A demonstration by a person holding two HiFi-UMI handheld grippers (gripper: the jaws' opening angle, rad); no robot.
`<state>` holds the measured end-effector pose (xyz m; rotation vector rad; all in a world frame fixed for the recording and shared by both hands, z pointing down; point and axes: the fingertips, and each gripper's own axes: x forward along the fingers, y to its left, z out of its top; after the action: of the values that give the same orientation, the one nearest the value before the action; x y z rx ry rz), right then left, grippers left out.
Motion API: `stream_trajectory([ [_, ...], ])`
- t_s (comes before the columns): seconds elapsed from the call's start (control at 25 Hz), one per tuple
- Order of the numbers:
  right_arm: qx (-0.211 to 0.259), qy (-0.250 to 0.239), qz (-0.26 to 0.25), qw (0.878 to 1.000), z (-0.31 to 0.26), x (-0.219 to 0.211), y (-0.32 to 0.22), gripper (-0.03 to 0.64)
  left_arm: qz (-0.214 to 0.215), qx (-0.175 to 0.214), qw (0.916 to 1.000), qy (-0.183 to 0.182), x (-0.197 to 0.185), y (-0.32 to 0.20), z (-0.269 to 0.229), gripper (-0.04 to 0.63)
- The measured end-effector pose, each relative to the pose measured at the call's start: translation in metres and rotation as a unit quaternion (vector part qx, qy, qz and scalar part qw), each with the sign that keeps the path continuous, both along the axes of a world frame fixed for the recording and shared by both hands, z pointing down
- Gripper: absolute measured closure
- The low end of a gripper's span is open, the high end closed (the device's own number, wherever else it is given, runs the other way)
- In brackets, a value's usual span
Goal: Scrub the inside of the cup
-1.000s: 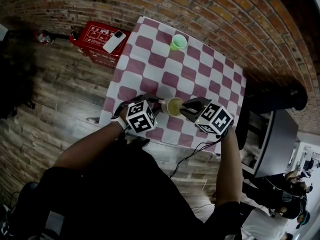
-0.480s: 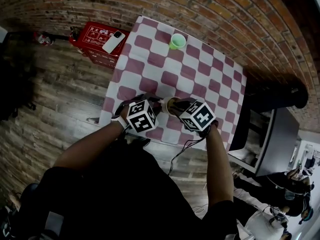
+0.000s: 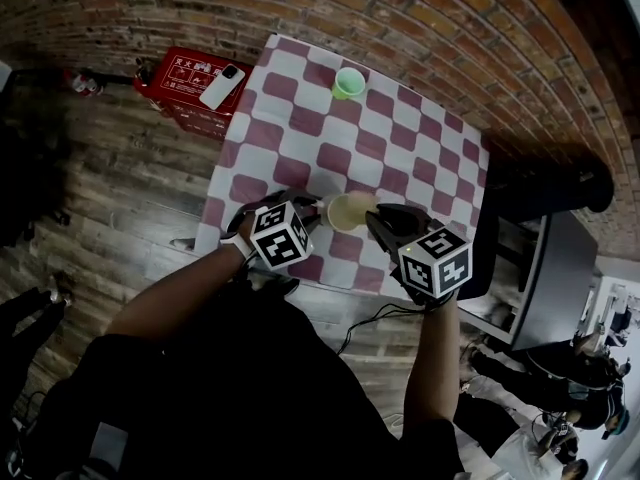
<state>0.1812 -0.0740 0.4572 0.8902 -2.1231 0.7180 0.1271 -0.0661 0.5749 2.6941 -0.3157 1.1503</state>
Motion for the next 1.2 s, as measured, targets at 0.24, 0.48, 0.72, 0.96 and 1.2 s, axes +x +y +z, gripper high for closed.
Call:
stream_trajectory([
  [0.24, -0.028, 0.098, -0.041, 0.994, 0.075, -0.016, 0.01, 0.545, -0.001, 0.002, 1.0, -0.001, 0.001, 0.002, 0.0, 0.476],
  [0.48, -0.025, 0.184, -0.093, 0.978, 0.117, -0.018, 0.008, 0.545, -0.003, 0.003, 1.0, -0.002, 0.0, 0.002, 0.0, 0.476],
  [0.72, 0.022, 0.21, -0.1, 0.972, 0.06, -0.007, 0.007, 0.545, 0.002, 0.012, 0.9999, -0.006, 0.0, 0.005, 0.002, 0.476],
  [0.96, 0.097, 0.165, -0.038, 0.981, -0.028, -0.002, 0.004, 0.545, -0.003, 0.007, 1.0, -0.004, -0.002, 0.005, 0.002, 0.476],
  [1.2, 0.02, 0.169, -0.086, 0.982, 0.058, -0.023, 0.019, 0.545, -0.001, 0.009, 0.9999, -0.007, -0.001, 0.005, 0.003, 0.476],
])
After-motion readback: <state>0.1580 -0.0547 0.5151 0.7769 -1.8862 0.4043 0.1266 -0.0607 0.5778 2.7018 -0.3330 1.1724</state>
